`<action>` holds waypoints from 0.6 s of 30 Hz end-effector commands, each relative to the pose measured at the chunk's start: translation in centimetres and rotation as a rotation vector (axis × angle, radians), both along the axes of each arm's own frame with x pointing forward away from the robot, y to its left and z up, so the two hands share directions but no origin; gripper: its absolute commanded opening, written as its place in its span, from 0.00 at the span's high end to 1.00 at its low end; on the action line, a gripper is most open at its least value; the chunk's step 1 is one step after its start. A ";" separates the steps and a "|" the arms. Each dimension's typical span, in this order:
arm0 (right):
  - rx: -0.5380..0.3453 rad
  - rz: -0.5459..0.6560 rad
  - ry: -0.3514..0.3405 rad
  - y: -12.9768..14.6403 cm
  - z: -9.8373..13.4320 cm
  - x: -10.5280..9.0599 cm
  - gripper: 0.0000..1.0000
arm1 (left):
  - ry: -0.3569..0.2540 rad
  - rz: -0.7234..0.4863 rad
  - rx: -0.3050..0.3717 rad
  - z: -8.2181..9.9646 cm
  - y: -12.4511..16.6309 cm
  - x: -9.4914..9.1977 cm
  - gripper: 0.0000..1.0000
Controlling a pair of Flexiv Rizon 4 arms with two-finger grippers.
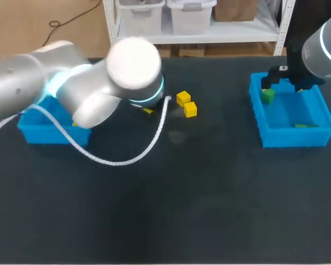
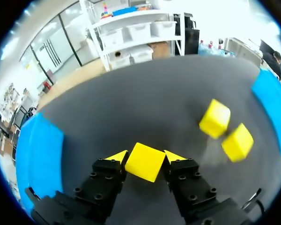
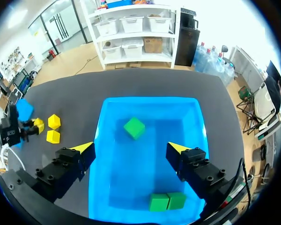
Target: Put the green cubes in the right bin and the yellow cubes in the left bin.
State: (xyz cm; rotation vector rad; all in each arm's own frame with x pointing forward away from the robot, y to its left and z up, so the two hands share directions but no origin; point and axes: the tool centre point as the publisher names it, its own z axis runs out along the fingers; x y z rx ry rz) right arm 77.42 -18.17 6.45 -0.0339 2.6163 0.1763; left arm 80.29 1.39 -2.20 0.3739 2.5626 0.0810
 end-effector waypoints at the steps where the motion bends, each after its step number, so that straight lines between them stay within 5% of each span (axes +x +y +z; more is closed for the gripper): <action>1: -0.002 -0.003 -0.004 0.0 0.0 -0.1 0.00 | 0.045 -0.056 -0.071 2.4 3.1 -4.8 1.00; 8: -0.002 -0.003 -0.004 0.0 0.0 -0.1 0.00 | 0.006 -0.081 -0.125 6.6 5.0 -7.8 1.00; 18: -0.002 -0.003 -0.004 0.0 0.0 -0.1 0.00 | -0.200 -0.103 -0.160 15.5 7.0 -7.1 1.00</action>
